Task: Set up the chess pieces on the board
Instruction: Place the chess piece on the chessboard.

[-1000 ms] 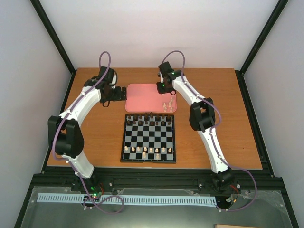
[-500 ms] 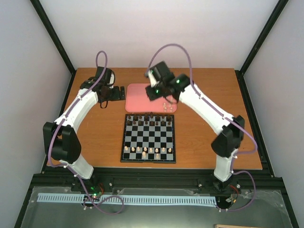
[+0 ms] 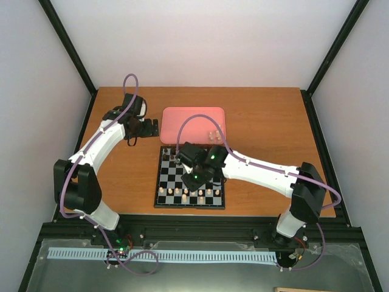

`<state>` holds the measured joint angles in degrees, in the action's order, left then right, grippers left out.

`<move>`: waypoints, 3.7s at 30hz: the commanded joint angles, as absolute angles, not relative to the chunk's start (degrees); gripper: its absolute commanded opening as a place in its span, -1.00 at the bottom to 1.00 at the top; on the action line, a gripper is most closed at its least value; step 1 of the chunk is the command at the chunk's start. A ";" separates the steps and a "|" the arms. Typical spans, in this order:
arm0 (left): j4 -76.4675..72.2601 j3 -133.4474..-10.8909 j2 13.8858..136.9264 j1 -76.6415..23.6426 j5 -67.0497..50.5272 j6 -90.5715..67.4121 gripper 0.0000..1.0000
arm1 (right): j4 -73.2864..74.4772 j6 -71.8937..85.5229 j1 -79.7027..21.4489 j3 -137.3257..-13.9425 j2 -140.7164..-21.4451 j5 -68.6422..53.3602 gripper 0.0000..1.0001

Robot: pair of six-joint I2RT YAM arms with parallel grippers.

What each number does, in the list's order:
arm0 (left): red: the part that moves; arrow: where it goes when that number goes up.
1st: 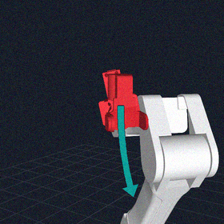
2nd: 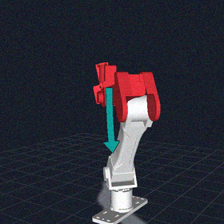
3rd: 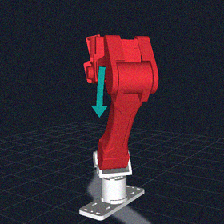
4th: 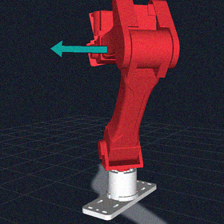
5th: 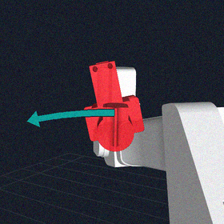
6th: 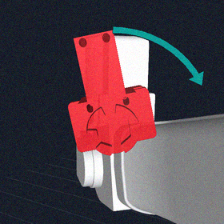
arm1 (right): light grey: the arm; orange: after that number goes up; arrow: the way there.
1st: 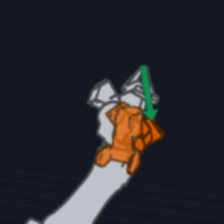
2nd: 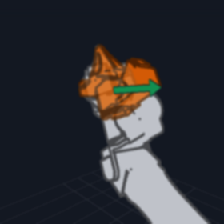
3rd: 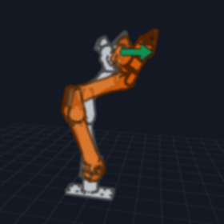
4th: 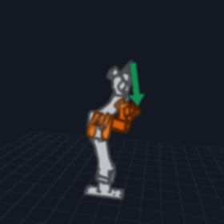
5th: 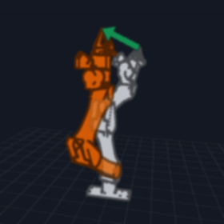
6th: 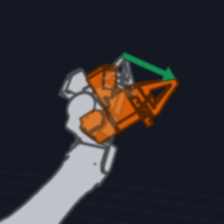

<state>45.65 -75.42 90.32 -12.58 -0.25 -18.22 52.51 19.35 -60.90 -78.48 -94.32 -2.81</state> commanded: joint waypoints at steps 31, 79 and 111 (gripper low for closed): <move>42.74 -72.73 89.36 -12.56 1.49 -17.78 0.99 | 36.70 18.77 -68.47 -63.37 -92.36 2.71 -0.70; 42.61 -72.69 90.71 -12.57 1.22 -17.40 0.99 | 30.13 17.99 -69.23 -56.94 -92.72 1.86 -0.61; 42.99 -74.76 91.01 -12.57 -0.88 -18.18 0.99 | 46.80 13.14 -45.20 -85.43 -98.45 11.45 -0.10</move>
<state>43.35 -71.96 90.56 -12.58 -0.05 -18.20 45.63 15.46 -52.90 -79.26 -90.74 10.94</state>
